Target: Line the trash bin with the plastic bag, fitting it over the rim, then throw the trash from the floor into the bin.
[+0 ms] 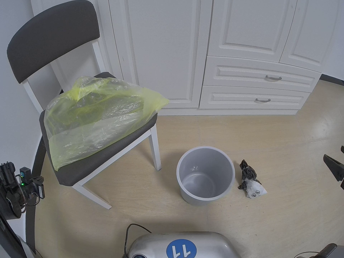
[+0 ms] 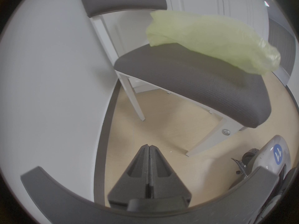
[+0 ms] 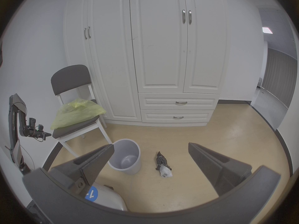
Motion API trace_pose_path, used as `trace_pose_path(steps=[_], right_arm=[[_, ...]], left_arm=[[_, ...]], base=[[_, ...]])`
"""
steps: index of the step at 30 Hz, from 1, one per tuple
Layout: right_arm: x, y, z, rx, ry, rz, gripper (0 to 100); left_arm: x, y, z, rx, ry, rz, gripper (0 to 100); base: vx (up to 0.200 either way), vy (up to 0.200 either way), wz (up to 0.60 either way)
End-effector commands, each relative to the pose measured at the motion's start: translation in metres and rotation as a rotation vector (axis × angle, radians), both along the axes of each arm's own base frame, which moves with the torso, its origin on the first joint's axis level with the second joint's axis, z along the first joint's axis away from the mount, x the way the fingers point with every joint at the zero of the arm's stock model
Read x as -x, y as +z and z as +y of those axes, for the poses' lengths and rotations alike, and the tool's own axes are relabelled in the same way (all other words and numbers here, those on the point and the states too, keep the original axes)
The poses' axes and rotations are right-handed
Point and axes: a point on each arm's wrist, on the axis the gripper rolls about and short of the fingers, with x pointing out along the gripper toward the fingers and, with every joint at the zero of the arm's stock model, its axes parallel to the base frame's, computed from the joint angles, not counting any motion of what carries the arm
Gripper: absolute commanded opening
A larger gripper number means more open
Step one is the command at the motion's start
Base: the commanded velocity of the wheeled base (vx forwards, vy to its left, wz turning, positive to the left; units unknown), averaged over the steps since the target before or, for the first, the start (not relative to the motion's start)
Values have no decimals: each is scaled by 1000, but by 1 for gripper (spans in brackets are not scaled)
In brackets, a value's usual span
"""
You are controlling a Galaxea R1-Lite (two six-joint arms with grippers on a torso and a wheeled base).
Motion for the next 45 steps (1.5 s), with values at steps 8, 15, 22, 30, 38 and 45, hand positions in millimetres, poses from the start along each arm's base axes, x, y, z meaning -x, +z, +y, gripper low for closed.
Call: trace_pose_path(steps=[8, 15, 22, 30, 38, 45], right_arm=[[-2, 0, 0, -3, -5, 5, 100], [-2, 1, 0, -7, -5, 2, 100], [0, 2, 0, -8, -5, -10, 100], [1, 2, 0, -8, -5, -16, 100], [2, 2, 0, -7, -5, -20, 100], [2, 3, 0, -7, -3, -21, 100]], left_arm=[[-53, -66, -17, 72, -86, 24, 0], [-61, -64, -27, 167, -78, 3, 0], [-77, -62, -34, 202, -102, -37, 0], [-70, -62, -48, 287, -271, -20, 0], [-58, -59, -70, 344, -403, 19, 0], [-57, -60, -96, 353, -492, 55, 0]], base=[[0, 0, 0], [0, 0, 0], [0, 0, 0], [0, 0, 0], [0, 0, 0], [0, 0, 0]])
